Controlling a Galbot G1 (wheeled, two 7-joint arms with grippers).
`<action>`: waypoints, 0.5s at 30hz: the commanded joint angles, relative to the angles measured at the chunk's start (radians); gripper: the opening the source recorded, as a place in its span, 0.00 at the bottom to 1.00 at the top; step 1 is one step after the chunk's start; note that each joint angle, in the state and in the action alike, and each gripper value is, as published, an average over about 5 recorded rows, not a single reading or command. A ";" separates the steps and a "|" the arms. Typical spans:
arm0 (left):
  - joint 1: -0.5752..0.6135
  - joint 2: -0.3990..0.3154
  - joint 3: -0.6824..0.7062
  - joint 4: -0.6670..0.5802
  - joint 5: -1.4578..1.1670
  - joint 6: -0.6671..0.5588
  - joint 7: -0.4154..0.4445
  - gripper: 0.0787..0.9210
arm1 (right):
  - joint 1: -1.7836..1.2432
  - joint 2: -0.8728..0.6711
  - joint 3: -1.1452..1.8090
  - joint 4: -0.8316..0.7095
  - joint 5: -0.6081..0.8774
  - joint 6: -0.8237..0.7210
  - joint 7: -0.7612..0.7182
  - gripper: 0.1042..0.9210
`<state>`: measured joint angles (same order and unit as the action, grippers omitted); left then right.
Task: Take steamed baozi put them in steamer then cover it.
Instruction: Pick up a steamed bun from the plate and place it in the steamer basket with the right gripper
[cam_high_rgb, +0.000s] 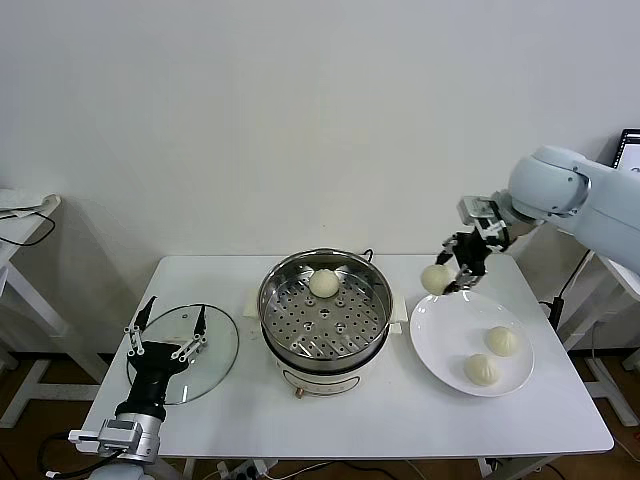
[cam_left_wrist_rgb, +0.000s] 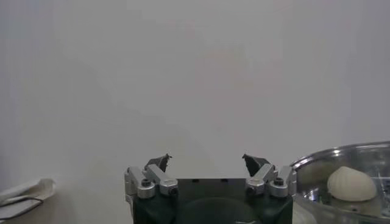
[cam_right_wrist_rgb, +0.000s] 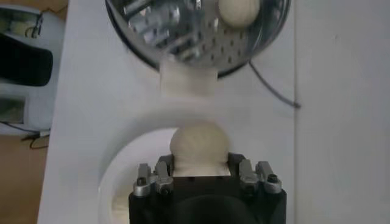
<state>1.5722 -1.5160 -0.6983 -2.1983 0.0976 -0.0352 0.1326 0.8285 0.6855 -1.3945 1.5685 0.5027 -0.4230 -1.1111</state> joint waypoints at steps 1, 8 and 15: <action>-0.001 0.005 -0.024 -0.017 -0.014 0.004 0.001 0.88 | 0.112 0.233 -0.090 0.057 0.196 -0.130 0.092 0.60; 0.003 0.008 -0.068 -0.024 -0.024 0.000 0.008 0.88 | 0.008 0.437 -0.031 -0.041 0.195 -0.225 0.153 0.60; 0.014 0.013 -0.124 -0.022 -0.037 -0.009 0.012 0.88 | -0.091 0.591 -0.002 -0.191 0.160 -0.239 0.156 0.60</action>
<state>1.5808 -1.5075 -0.7628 -2.2196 0.0701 -0.0392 0.1428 0.8106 1.0505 -1.4051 1.4984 0.6366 -0.5936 -0.9965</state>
